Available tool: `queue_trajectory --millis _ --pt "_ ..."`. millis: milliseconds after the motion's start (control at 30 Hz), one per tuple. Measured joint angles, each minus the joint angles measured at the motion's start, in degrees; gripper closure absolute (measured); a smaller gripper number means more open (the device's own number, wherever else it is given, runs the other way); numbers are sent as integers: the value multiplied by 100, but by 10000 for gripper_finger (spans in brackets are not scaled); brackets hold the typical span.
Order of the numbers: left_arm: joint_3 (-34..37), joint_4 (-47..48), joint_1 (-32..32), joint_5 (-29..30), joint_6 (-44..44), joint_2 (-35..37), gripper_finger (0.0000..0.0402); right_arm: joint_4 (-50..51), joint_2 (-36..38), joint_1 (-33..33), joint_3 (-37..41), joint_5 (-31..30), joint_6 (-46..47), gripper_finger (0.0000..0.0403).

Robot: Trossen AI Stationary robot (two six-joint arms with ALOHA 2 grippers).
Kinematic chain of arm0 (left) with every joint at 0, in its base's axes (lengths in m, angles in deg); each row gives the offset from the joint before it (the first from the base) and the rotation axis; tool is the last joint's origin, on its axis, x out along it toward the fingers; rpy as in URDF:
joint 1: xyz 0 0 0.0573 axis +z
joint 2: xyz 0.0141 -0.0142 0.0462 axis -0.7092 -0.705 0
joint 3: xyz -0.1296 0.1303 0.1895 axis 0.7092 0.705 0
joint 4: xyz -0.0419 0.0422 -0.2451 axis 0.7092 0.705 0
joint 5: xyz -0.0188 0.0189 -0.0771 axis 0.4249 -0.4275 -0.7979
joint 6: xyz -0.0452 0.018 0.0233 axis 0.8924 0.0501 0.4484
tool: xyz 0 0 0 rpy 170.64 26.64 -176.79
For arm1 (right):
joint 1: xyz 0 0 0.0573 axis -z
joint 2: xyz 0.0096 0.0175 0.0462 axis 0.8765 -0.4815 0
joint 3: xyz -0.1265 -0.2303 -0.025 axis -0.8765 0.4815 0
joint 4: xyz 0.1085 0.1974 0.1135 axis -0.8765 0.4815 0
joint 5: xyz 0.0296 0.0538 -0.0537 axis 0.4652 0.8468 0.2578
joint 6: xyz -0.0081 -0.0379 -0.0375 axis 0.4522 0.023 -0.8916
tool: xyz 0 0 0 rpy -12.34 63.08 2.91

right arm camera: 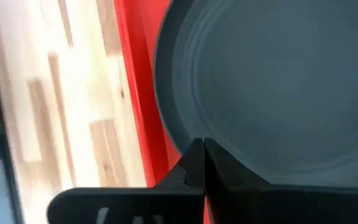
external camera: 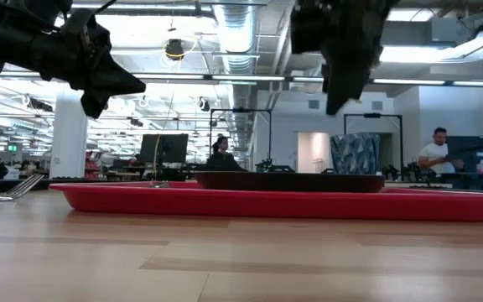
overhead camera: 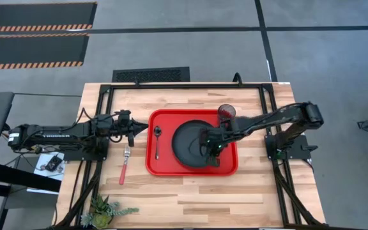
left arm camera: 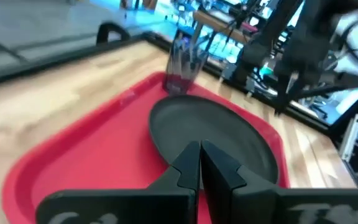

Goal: Pick and place plate/cup/fork/spoon on tray
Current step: Put the pink fork on the orange tray

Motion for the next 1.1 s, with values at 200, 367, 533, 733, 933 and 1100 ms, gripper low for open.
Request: queue_trajectory --millis 200,367,533,733,933,1100 --pt "-311 1137 0 -389 380 -5 401 -312 623 6 192 -533 23 395" --pt "-845 2600 -217 -283 819 -6 401 -1319 1059 -84 973 -414 -275 399" --pt "-1372 3374 -714 466 1500 -129 402 -1885 1696 81 1588 -323 -558 400" --pt "-1864 3550 -1341 1045 2030 -943 401 -2273 2731 557 2225 270 -829 400" --pt "-2543 3661 -1746 1113 2517 -2156 401 -2391 3564 1039 2542 487 -1102 398" --pt "-3448 4662 -2137 1109 3534 -3057 401 -2134 3825 1425 2583 494 -1304 397"
